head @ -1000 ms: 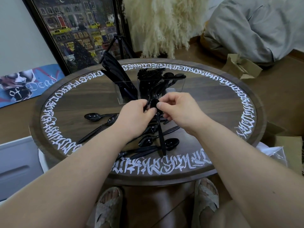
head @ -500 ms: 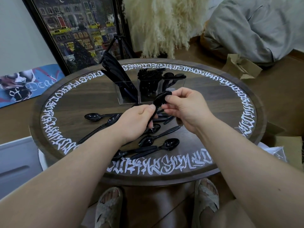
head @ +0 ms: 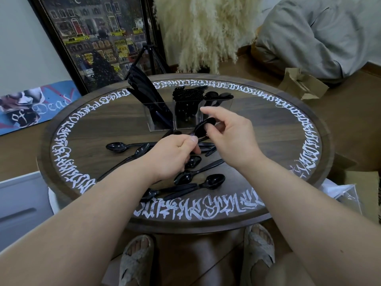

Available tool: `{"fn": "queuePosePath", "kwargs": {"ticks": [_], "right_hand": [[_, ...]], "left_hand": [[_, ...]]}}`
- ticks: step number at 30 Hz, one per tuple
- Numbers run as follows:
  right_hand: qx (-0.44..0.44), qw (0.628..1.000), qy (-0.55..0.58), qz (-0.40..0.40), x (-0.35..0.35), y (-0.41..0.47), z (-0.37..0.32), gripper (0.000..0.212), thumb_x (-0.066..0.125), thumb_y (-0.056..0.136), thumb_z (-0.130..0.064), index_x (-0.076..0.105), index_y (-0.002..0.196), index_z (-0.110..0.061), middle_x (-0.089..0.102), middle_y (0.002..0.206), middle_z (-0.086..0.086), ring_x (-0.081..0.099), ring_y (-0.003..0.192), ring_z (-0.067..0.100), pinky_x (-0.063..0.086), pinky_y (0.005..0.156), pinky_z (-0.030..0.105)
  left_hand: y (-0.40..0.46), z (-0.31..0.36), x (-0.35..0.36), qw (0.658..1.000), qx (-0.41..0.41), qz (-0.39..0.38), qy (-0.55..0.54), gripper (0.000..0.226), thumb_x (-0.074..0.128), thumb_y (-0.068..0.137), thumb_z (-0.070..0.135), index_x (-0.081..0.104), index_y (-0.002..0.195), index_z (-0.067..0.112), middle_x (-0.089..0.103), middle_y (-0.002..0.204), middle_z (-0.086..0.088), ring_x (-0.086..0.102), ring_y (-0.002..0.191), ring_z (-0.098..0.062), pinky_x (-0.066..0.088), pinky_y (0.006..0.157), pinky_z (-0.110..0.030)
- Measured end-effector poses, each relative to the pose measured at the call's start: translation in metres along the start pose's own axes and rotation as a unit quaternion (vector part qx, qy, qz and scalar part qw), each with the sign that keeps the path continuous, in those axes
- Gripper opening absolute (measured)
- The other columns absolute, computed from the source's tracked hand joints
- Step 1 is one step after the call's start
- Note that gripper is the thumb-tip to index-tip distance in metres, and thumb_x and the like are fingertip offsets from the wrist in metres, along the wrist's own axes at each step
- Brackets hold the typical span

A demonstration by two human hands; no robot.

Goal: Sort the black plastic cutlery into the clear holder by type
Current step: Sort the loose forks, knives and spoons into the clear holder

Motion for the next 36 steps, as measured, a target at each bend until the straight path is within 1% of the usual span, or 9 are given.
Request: {"fn": "queuePosePath", "kwargs": {"ticks": [6,10,16,21,23,26,28,32,36], "right_hand": [[-0.091,0.992,-0.085,0.031,0.002,-0.002,0.005,0.022,0.063,0.088,-0.016,0.073,0.107,-0.015,0.074,0.094,0.003,0.068,0.087,0.02,0.055,0.081,0.037],[-0.076,0.99,-0.113,0.018,0.0,0.001,0.01,0.021,0.065,0.089,-0.016,0.073,0.108,-0.012,0.069,0.09,0.004,0.064,0.087,0.021,0.039,0.081,0.016],[-0.098,0.987,-0.131,0.009,0.001,-0.001,0.012,0.02,0.063,0.089,-0.012,0.073,0.105,-0.01,0.067,0.086,0.004,0.062,0.082,0.019,0.038,0.075,0.016],[-0.107,0.988,-0.089,0.068,-0.002,0.0,0.011,0.02,0.063,0.087,-0.007,0.074,0.102,-0.009,0.071,0.085,0.005,0.064,0.08,0.016,0.042,0.078,0.013],[-0.107,0.988,-0.094,0.066,-0.004,-0.001,0.01,0.02,0.062,0.088,-0.005,0.074,0.104,-0.01,0.068,0.081,0.004,0.063,0.078,0.016,0.04,0.077,0.011],[-0.031,0.998,-0.05,0.011,-0.005,-0.002,0.011,0.023,0.058,0.092,-0.007,0.073,0.109,-0.014,0.066,0.087,0.0,0.066,0.087,0.018,0.05,0.088,0.026],[0.045,0.999,0.024,-0.003,-0.008,-0.002,0.009,0.025,0.058,0.092,-0.007,0.071,0.111,-0.016,0.069,0.088,-0.005,0.069,0.082,0.015,0.054,0.087,0.036],[0.146,0.975,0.168,0.002,-0.018,-0.003,0.003,0.027,0.052,0.094,-0.001,0.067,0.116,-0.007,0.067,0.08,-0.003,0.065,0.066,0.003,0.058,0.074,0.023],[0.151,0.97,0.19,0.025,-0.031,-0.007,-0.005,0.027,0.048,0.096,0.0,0.068,0.107,-0.014,0.068,0.079,0.001,0.064,0.066,0.002,0.057,0.072,0.021]], "left_hand": [[-0.005,0.0,-0.009,0.998,-0.002,0.047,0.038,0.035,0.042,0.098,0.041,0.067,0.087,0.019,0.058,0.061,0.004,0.054,0.056,-0.013,0.046,0.066,-0.03],[-0.005,0.0,-0.011,0.988,0.03,0.069,0.134,0.019,0.051,0.096,0.036,0.065,0.095,0.023,0.068,0.083,0.006,0.06,0.083,-0.014,0.048,0.08,-0.034],[-0.006,-0.006,-0.012,0.979,0.025,0.074,0.188,0.009,0.049,0.097,0.032,0.056,0.096,0.026,0.066,0.083,0.004,0.062,0.081,-0.017,0.048,0.08,-0.037],[-0.005,0.005,-0.008,0.962,0.049,0.058,0.262,0.022,0.034,0.102,0.033,0.05,0.103,0.018,0.061,0.083,-0.003,0.056,0.083,-0.028,0.045,0.078,-0.042],[-0.006,0.007,-0.007,0.957,0.069,0.069,0.275,0.026,0.032,0.103,0.031,0.053,0.112,0.019,0.064,0.094,-0.001,0.057,0.092,-0.027,0.044,0.081,-0.039],[-0.006,0.003,-0.007,0.952,0.075,0.091,0.283,0.036,0.032,0.103,0.03,0.049,0.134,0.023,0.06,0.126,0.003,0.052,0.117,-0.019,0.038,0.094,-0.029],[-0.006,0.004,-0.007,0.951,0.081,0.108,0.277,0.038,0.034,0.102,0.03,0.048,0.137,0.024,0.057,0.128,0.003,0.051,0.119,-0.017,0.038,0.096,-0.029],[-0.005,0.012,-0.002,0.954,0.117,0.113,0.252,0.035,0.041,0.1,0.028,0.052,0.133,0.025,0.061,0.119,0.004,0.054,0.112,-0.016,0.042,0.094,-0.035],[0.001,0.021,0.005,0.945,0.147,0.116,0.269,0.038,0.045,0.098,0.032,0.051,0.135,0.026,0.06,0.116,0.005,0.052,0.11,-0.018,0.043,0.092,-0.035]]}}
Point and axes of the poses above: each hand's wrist, its own y-axis towards the middle knuckle, its own x-axis out of the palm, z = x × y, the point moved 1 cm from there along y, towards the middle knuckle
